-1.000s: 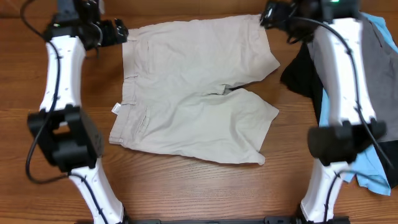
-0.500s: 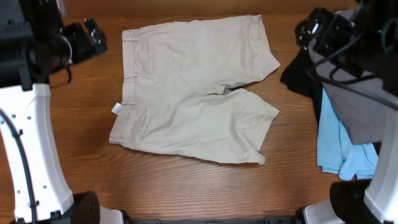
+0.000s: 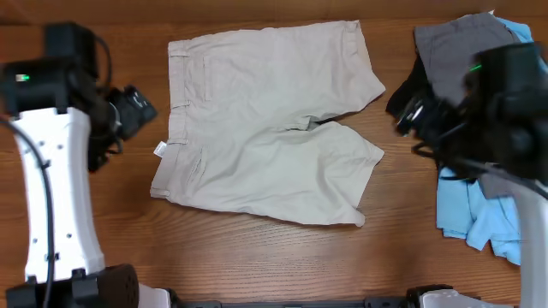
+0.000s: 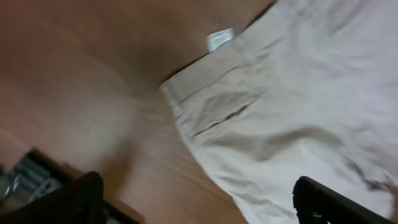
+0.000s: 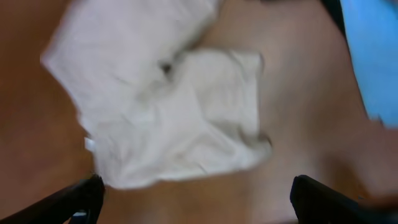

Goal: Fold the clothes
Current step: 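Lower both grippers and grasp the two leg hems of the shorts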

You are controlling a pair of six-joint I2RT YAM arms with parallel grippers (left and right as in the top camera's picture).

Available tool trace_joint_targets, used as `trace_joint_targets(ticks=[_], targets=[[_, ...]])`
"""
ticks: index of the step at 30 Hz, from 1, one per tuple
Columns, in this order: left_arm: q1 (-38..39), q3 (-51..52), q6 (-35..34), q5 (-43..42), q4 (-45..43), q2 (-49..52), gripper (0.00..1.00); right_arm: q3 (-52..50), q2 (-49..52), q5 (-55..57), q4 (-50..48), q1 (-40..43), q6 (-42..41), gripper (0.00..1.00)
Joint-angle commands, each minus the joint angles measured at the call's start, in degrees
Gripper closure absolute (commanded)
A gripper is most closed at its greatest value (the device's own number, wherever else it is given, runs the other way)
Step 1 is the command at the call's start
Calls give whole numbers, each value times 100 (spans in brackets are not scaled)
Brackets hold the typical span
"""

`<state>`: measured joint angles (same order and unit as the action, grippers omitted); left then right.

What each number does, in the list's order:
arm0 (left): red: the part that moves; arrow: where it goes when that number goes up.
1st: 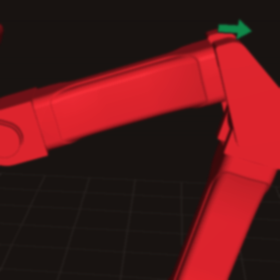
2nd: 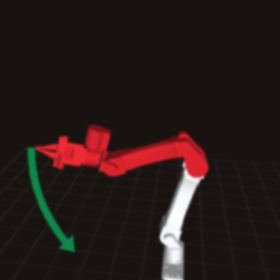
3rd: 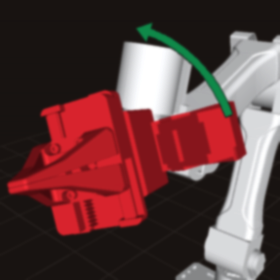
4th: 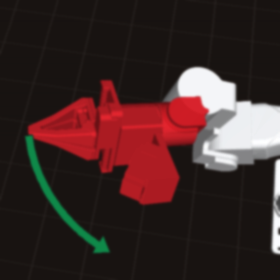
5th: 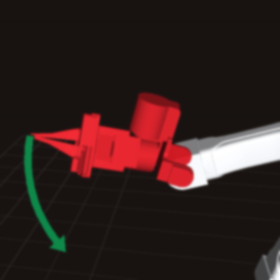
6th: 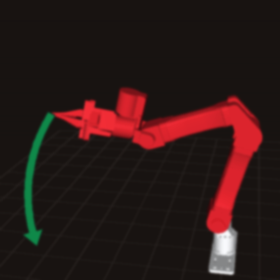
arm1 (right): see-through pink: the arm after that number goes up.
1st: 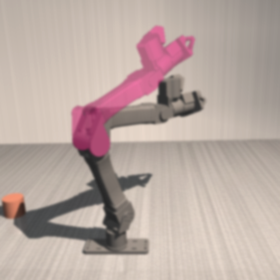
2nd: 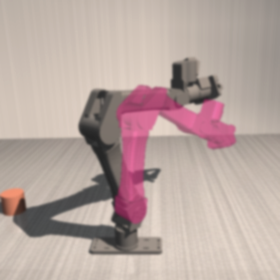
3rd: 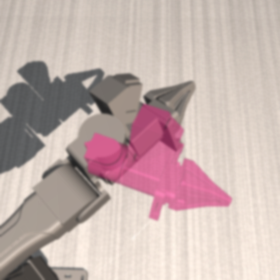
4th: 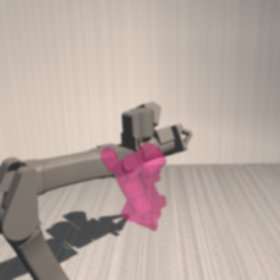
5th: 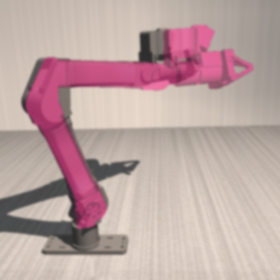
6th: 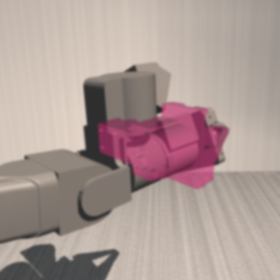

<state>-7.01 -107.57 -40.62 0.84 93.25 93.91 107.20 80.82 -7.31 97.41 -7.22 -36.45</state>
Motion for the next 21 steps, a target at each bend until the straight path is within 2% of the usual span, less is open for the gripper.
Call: trace_joint_targets(ticks=[1, 4, 8, 10, 14, 21], targets=[[304, 1075, -1486, 715, -382, -339, 0, -1443, 90, -153, -225, -22, -232, 0], [448, 2015, -1821, 520, -1043, -352, 0, -2369, 94, -321, -820, -22, -466, 0], [455, 3263, -1856, 162, -2065, -326, 0, -3110, 94, -304, -1351, -22, -981, 0], [428, 4002, -1856, 162, -2800, -326, 0, -3309, 94, -251, -1530, -22, -1008, 0], [431, 4736, -1858, 170, -3657, -326, 0, -3410, 94, -195, -1587, -22, -957, 0], [431, 5608, -1856, 197, -4739, -326, 2, -3604, 94, -328, -1589, -76, -966, 0]])
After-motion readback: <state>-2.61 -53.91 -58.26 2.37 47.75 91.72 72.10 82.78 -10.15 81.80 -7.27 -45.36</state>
